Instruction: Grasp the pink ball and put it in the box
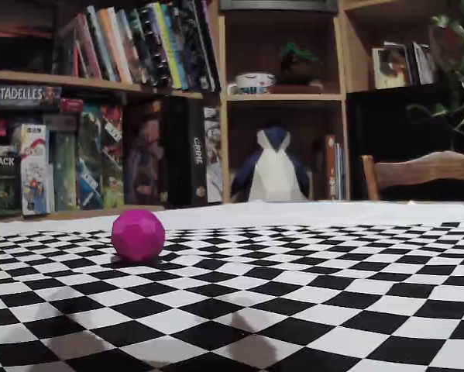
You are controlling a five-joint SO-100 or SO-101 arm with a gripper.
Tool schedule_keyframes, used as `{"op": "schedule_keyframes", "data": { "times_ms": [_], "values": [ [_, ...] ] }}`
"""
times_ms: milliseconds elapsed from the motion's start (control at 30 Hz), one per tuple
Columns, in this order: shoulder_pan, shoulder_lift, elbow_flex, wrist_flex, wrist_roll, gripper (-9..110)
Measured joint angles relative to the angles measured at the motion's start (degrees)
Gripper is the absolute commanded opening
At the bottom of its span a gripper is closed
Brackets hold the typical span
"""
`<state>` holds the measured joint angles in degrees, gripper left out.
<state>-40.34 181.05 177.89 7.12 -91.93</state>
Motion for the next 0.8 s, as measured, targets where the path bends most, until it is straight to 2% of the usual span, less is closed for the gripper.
{"op": "schedule_keyframes", "data": {
  "times_ms": [800],
  "values": [
    [-7.21, -1.93, 0.00, -0.53, 0.00, 30]
  ]
}}
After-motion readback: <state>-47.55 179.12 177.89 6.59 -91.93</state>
